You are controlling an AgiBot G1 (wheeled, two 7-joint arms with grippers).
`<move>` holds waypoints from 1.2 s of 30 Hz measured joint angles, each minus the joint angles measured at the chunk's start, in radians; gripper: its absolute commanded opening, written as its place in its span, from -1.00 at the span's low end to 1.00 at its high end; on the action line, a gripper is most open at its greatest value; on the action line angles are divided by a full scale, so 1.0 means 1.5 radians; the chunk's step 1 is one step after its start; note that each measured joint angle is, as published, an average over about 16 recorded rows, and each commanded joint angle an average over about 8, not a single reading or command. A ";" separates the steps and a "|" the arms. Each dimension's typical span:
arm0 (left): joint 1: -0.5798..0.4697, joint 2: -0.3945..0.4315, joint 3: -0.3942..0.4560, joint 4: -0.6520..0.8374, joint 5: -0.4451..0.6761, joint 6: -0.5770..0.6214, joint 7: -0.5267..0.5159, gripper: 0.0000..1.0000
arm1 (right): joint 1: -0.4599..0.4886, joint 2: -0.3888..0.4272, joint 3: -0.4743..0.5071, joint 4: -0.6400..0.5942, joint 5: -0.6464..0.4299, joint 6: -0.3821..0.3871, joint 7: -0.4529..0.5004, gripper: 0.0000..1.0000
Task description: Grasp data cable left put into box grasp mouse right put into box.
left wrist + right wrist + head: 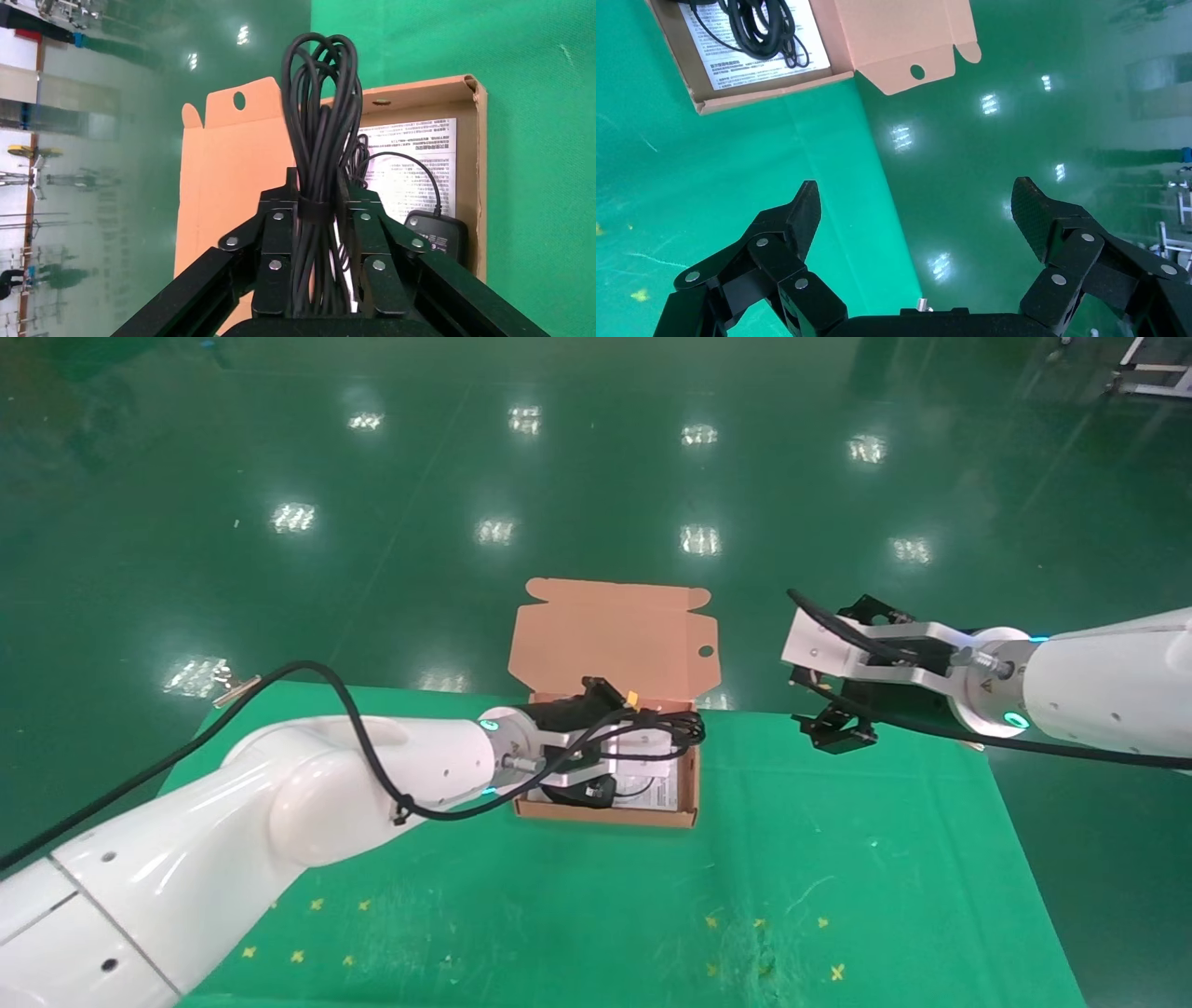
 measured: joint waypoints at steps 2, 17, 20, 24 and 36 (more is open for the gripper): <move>0.001 -0.003 -0.001 -0.004 -0.001 0.002 -0.003 1.00 | 0.000 -0.001 0.000 -0.002 0.002 0.001 -0.002 1.00; -0.043 -0.043 -0.040 -0.029 -0.043 0.006 -0.063 1.00 | 0.058 -0.012 0.005 -0.004 0.002 -0.026 -0.055 1.00; -0.054 -0.053 -0.055 -0.031 -0.057 0.010 -0.071 1.00 | 0.076 -0.018 0.004 -0.003 0.002 -0.045 -0.074 1.00; -0.058 -0.069 -0.077 -0.037 -0.084 0.024 -0.074 1.00 | 0.089 -0.025 0.013 -0.002 0.013 -0.076 -0.102 1.00; -0.006 -0.145 -0.162 -0.077 -0.221 0.131 -0.061 1.00 | 0.014 -0.011 0.122 -0.006 0.139 -0.159 -0.181 1.00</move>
